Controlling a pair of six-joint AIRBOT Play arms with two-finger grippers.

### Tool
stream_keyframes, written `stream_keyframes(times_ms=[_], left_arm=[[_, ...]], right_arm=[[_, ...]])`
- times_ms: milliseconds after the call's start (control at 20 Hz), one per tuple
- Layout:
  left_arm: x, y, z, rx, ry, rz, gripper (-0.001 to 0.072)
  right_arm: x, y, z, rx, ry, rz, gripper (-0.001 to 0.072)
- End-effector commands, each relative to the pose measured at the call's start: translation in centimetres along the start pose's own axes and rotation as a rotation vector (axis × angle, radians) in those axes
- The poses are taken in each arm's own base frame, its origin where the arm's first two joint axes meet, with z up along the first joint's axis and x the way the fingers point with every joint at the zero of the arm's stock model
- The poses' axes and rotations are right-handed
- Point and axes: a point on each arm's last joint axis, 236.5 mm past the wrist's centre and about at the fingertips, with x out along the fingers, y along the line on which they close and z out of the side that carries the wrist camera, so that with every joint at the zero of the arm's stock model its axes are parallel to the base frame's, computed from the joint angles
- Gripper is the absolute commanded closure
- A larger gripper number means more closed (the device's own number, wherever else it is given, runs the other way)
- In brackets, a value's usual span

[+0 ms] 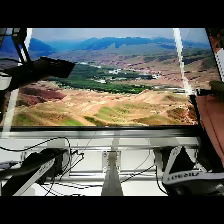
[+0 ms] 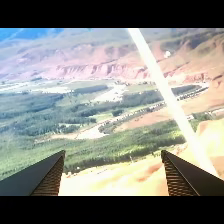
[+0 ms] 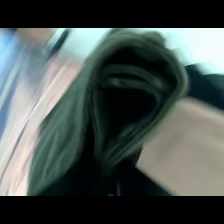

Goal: Fold the clothes and pants, and hang the long-sleeved shirts on hangers.

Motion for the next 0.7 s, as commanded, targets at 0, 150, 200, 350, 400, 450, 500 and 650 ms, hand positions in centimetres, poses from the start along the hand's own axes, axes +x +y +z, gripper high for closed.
stream_keyframes(times_ms=[0,150,200,350,400,450,500,650], left_arm=[[-0.1,0.0,0.1,0.002,-0.004,0.0,0.0014],[-0.1,0.0,0.1,0.002,-0.004,0.0,0.0014],[-0.1,0.0,0.1,0.002,-0.004,0.001,0.0014],[-0.1,0.0,0.1,0.002,-0.004,0.001,0.0014],[-0.1,0.0,0.1,0.002,-0.004,0.001,0.0014],[-0.1,0.0,0.1,0.002,-0.004,0.001,0.0014],[-0.1,0.0,0.1,0.002,-0.004,0.001,0.0014],[-0.1,0.0,0.1,0.002,-0.004,0.001,0.0014]], right_arm=[[-1.4,-4.7,1.2,0.218,-0.077,-0.144,0.0151],[0.5,-3.0,0.6,0.218,-0.015,-0.067,0.0133],[1.3,-1.5,0.2,0.178,0.017,-0.001,0.0205],[2.6,7.6,-1.9,0.035,0.133,0.34,0.0503],[2.1,11.6,-3.3,-0.04,0.179,0.477,0.0582],[1.3,14.9,-5.3,-0.127,0.227,0.583,0.0678],[0.2,18.1,-7.8,-0.228,0.282,0.677,0.0682],[-3.6,24.8,-16.7,-0.55,0.423,0.868,0.0683]])
